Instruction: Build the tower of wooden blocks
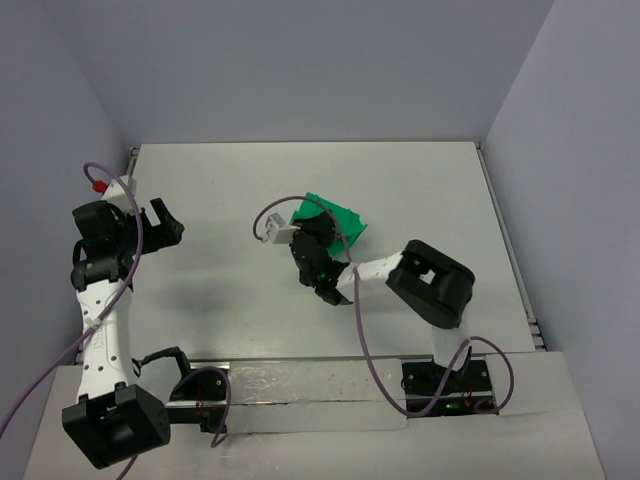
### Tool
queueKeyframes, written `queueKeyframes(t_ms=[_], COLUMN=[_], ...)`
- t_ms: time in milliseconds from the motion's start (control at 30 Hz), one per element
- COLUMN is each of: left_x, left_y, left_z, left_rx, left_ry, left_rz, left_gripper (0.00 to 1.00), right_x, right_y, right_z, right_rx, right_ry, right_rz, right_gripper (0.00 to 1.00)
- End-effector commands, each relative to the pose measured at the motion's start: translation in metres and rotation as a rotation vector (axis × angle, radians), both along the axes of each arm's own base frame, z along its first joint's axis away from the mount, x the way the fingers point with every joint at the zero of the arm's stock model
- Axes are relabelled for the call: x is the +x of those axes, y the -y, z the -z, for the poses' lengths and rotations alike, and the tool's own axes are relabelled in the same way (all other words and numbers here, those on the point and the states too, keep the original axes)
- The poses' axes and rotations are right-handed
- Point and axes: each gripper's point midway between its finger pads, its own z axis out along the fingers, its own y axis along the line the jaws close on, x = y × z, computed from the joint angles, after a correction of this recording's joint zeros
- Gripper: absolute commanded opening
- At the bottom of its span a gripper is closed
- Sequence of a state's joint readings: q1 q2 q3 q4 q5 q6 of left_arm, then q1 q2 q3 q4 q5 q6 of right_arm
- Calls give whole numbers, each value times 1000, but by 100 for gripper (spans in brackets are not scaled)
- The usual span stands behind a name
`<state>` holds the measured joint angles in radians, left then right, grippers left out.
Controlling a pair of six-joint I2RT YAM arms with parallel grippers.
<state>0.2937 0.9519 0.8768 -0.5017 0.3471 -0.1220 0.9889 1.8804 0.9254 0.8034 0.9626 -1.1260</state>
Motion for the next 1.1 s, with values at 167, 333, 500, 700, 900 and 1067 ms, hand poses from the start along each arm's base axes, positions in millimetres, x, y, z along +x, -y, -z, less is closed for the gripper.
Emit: queueKeyframes(t_ms=[167,333,500,700,900,1067], left_x=[-1,-1,-1,-1,0,0], left_y=[-5,-8,-10,-12,-13,-13], left_z=[-18,-19,-19,-18,-17,-16], left_rx=[-14,-15,-13,-16,-17,-19], left_ry=[49,56,61,58,52,51], left_rz=[-22,-31,-38,-42,-45,-46], left_gripper=[99,99,99,99,99,99], right_x=[-18,-24,-27,-36,-36,-31], right_y=[-41,-73,-91,-104,-106,-109], right_z=[-48,-37,-28,-6,-3,-9], right_rx=[35,29,19,-20,-20,-20], right_ry=[382,400,406,388,386,404], right_rz=[0,-56,-98,-145,-143,-142], right_gripper=[0,0,0,0,0,0])
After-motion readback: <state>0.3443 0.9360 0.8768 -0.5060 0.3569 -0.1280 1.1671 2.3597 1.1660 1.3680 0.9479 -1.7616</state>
